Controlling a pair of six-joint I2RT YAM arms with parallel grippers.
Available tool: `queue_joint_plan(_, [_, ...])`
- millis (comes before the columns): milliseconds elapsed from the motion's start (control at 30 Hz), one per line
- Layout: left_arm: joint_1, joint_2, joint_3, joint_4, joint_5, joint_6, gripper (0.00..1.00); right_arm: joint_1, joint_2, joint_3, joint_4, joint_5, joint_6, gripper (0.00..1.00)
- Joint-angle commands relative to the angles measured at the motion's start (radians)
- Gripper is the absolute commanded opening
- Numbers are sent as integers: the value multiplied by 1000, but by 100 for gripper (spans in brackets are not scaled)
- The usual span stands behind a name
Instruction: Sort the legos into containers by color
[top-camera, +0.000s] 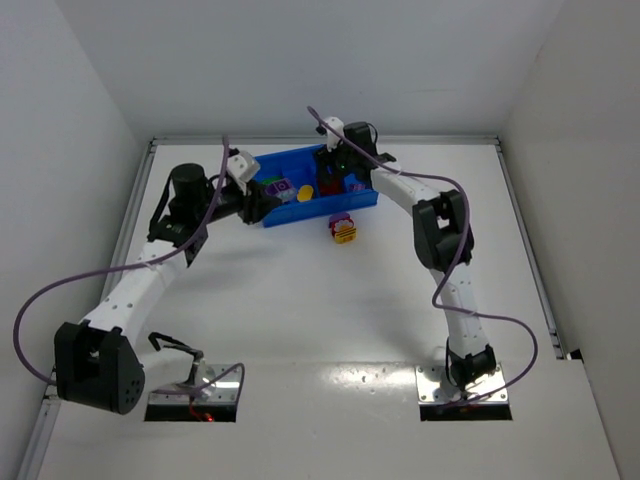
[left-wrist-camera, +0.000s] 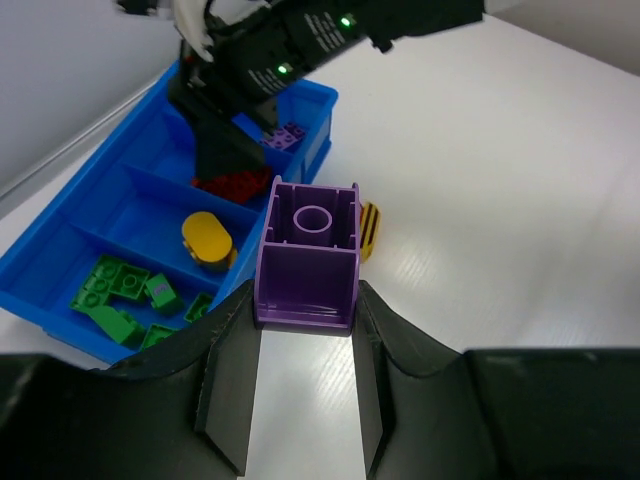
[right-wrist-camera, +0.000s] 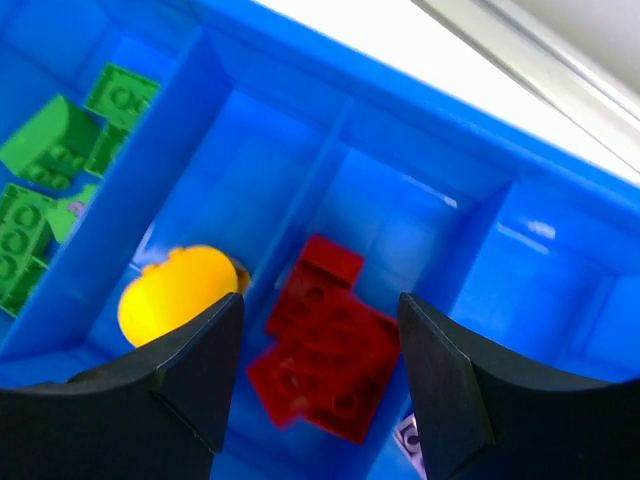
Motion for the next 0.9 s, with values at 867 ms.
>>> queue_joint_plan(867, [-219, 1125, 1125, -154, -142, -167, 3, -267, -935, -597, -293, 111, 28, 68])
